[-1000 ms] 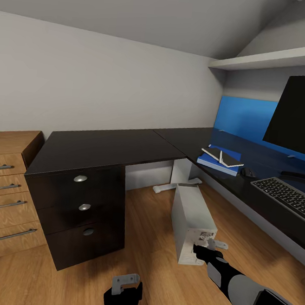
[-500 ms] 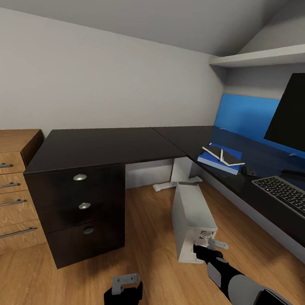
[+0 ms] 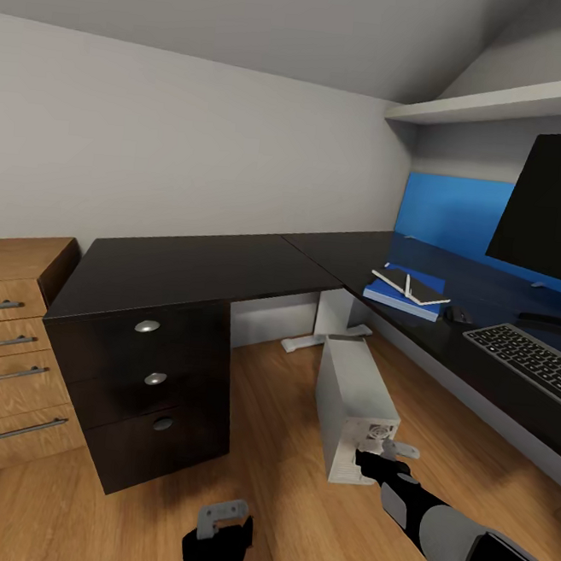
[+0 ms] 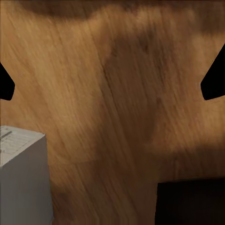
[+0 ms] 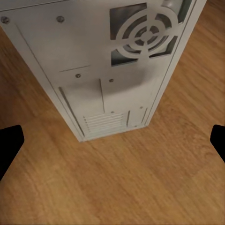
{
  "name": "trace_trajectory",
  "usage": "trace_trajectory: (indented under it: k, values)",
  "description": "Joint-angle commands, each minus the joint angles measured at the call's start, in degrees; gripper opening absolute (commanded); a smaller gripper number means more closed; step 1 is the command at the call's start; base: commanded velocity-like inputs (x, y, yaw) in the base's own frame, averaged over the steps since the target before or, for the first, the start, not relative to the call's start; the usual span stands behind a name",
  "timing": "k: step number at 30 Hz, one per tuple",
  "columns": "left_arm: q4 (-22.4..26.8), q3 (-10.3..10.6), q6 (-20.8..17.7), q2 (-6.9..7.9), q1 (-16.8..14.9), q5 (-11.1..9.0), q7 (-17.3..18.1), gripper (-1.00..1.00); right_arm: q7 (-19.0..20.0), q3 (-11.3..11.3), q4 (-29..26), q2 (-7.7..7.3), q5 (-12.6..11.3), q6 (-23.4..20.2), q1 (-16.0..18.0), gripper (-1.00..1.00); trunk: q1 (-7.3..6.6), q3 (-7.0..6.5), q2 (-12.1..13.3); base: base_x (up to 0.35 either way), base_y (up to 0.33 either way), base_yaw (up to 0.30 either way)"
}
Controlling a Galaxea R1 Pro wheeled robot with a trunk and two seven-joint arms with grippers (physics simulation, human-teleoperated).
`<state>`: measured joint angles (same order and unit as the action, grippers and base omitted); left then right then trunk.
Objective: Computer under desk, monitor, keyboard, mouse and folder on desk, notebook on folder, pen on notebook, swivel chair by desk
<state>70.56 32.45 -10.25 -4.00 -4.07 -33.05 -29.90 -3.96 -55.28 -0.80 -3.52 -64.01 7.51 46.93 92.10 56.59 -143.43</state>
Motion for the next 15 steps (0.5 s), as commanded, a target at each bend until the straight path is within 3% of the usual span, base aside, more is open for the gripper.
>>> trace_trajectory:
  k: [1,7,13,15]
  values:
    - [-0.09,-0.47,-0.46,0.02,-0.02,-0.25,-0.40,1.00,-0.25,-0.49,-0.08,-0.01,-0.43,0.05,0.01,1.00,-0.01,0.05,-0.02,0.000,0.000,0.000]
    - [-0.88,-2.28,-6.17,-0.44,-1.40,0.19,-0.62,1.00,-0.29,-0.52,-0.07,0.00,-0.48,0.05,0.01,1.00,-0.01,0.05,-0.02,0.000,0.000,0.000]
    - [-1.91,-3.49,-17.37,-2.00,-7.93,0.11,-0.84,1.00,-0.33,-0.48,-0.02,-0.03,-0.49,0.05,0.00,1.00,-0.01,0.05,-0.02,0.000,0.000,0.000]
    - [-2.55,-5.48,-21.32,-2.58,-10.88,-0.31,-0.62,1.00,-0.35,-0.46,-0.01,-0.07,-0.54,0.05,-0.03,1.00,-0.01,0.05,-0.02,0.000,0.000,0.000]
